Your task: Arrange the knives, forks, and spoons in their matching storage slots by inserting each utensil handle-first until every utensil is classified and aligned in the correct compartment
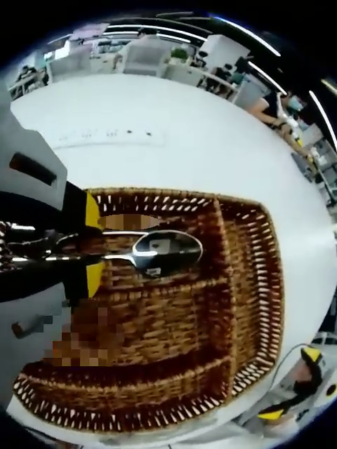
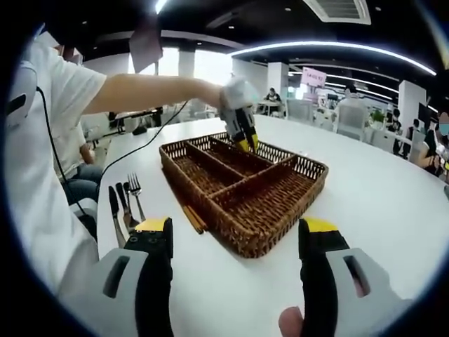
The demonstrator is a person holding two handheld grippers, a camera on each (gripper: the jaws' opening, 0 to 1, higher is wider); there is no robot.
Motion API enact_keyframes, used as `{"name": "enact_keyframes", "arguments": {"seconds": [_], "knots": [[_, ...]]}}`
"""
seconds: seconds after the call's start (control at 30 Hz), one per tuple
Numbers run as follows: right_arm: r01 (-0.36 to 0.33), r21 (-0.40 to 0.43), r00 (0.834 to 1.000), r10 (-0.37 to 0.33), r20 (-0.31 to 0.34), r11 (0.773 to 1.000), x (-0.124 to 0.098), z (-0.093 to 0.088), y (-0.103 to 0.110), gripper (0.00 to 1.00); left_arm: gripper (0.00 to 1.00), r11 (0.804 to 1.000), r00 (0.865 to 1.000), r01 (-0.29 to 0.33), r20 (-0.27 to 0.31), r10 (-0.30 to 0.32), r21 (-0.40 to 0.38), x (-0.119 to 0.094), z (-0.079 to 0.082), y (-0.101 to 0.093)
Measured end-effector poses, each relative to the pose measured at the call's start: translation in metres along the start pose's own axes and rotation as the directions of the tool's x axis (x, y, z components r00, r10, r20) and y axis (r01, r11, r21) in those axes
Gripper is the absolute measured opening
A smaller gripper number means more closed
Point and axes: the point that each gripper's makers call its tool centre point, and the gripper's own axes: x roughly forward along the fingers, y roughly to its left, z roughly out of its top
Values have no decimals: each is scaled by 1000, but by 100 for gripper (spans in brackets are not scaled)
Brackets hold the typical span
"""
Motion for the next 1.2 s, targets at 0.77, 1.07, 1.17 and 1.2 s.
{"name": "enact_keyframes", "arguments": {"seconds": [0.77, 1.07, 1.17, 1.2], "knots": [[-70, -61, 998, 70, 4, 996, 16, 26, 26, 76, 25, 834, 836, -237, 334, 436, -498, -112, -10, -29], [-96, -79, 995, 97, 10, 992, 23, 31, 42, 76, 31, 751, 731, -207, 410, 545, -627, -139, -28, -85], [-109, -91, 994, 110, 2, 990, 26, 31, 47, 77, 32, 735, 711, -203, 419, 566, -647, -146, -35, -100], [-110, -91, 994, 111, 2, 990, 26, 32, 48, 77, 32, 733, 708, -203, 419, 568, -650, -146, -35, -101]]}}
